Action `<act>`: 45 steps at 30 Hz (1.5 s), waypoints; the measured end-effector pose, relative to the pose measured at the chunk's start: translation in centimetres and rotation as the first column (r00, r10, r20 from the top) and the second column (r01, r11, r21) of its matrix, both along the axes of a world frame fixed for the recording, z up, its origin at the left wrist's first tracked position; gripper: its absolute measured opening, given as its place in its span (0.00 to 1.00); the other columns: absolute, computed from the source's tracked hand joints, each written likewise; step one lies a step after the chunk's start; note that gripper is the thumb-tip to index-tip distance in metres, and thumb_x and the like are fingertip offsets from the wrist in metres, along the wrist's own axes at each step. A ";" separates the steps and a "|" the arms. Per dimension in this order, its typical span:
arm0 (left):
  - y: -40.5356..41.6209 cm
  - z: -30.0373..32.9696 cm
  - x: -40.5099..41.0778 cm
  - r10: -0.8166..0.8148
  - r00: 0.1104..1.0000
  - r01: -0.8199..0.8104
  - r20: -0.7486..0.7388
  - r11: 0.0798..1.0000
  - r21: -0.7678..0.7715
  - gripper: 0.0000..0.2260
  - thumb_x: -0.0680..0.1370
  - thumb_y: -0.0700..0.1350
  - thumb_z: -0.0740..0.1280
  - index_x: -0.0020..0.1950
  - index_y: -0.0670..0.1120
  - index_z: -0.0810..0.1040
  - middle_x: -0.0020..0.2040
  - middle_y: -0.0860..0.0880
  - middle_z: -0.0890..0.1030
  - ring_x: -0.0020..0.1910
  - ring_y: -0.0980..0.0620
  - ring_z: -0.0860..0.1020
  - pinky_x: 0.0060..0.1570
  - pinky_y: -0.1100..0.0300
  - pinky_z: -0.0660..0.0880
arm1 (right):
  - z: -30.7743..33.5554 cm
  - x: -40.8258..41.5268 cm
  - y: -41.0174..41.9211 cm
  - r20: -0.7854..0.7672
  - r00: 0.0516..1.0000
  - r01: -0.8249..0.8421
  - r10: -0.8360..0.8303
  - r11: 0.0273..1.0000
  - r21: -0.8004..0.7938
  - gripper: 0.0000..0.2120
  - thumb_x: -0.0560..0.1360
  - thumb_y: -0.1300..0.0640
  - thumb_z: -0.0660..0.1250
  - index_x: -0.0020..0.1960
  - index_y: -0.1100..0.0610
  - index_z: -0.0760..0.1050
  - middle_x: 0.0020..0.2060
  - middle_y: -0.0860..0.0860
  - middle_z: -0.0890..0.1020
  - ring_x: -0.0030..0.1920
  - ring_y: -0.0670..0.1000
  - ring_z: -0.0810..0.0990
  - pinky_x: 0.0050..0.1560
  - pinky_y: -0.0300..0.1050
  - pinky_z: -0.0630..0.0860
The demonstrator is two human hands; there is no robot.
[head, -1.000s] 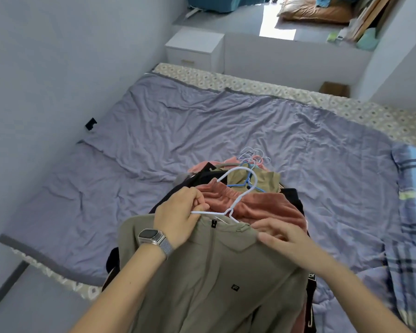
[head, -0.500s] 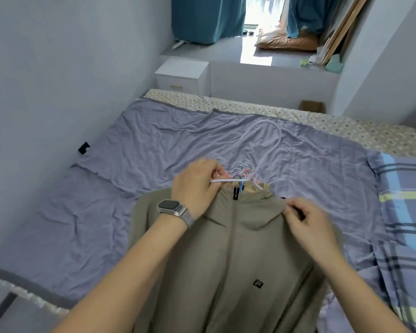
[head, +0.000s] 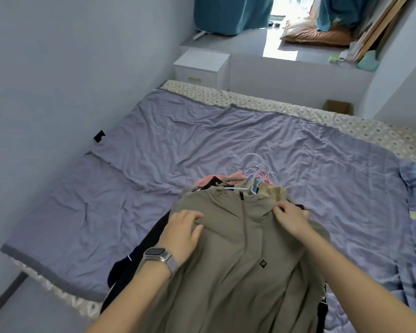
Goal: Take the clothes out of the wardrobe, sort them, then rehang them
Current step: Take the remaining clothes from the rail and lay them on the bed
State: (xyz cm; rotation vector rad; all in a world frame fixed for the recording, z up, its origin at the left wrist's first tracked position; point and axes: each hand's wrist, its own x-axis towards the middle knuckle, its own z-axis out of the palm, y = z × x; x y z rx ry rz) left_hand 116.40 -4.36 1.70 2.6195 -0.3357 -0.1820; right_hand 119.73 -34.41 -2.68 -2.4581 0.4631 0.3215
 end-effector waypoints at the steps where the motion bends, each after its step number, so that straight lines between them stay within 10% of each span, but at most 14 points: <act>1: 0.2 -0.4 0.1 0.012 1.000 -0.012 -0.005 1.000 -0.002 0.12 0.77 0.45 0.63 0.60 0.49 0.74 0.57 0.51 0.76 0.58 0.49 0.72 0.61 0.60 0.66 | -0.8 0.9 -0.2 -0.032 0.999 0.008 -0.009 1.000 -0.016 0.13 0.77 0.54 0.57 0.36 0.54 0.71 0.42 0.51 0.79 0.54 0.57 0.76 0.48 0.49 0.63; 4: 0.7 -1.1 0.4 0.036 0.999 -0.037 -0.020 0.999 -0.017 0.12 0.78 0.43 0.63 0.60 0.49 0.75 0.56 0.51 0.77 0.57 0.50 0.72 0.61 0.58 0.66 | -2.4 2.9 -0.7 -0.108 0.994 0.010 -0.018 0.997 -0.074 0.07 0.74 0.56 0.60 0.51 0.54 0.71 0.55 0.55 0.78 0.60 0.57 0.73 0.55 0.50 0.62; 9: 1.1 -1.9 0.5 0.058 0.998 -0.058 -0.001 0.997 -0.051 0.11 0.77 0.43 0.64 0.59 0.50 0.76 0.55 0.52 0.77 0.56 0.51 0.74 0.60 0.57 0.69 | -3.4 3.6 -0.8 -0.288 0.956 -0.133 0.055 0.957 -0.258 0.26 0.68 0.57 0.62 0.66 0.50 0.67 0.64 0.54 0.72 0.66 0.57 0.68 0.65 0.56 0.58; 26: 6.5 3.8 -4.6 0.108 0.992 -0.114 -0.069 0.990 -0.081 0.23 0.77 0.57 0.54 0.68 0.49 0.69 0.61 0.49 0.76 0.61 0.52 0.73 0.62 0.56 0.69 | 4.6 -8.8 12.1 0.012 1.000 -0.017 0.016 0.998 0.062 0.22 0.71 0.48 0.67 0.64 0.44 0.70 0.60 0.41 0.76 0.64 0.48 0.71 0.57 0.46 0.60; 45: 37.1 10.8 -24.2 0.490 0.866 -0.495 -0.099 0.869 -0.030 0.21 0.79 0.50 0.62 0.71 0.49 0.65 0.64 0.45 0.72 0.60 0.49 0.73 0.63 0.58 0.68 | 13.2 -16.9 42.9 0.113 0.739 -0.672 0.664 0.738 0.065 0.27 0.73 0.53 0.69 0.69 0.58 0.67 0.63 0.54 0.74 0.64 0.52 0.72 0.64 0.42 0.65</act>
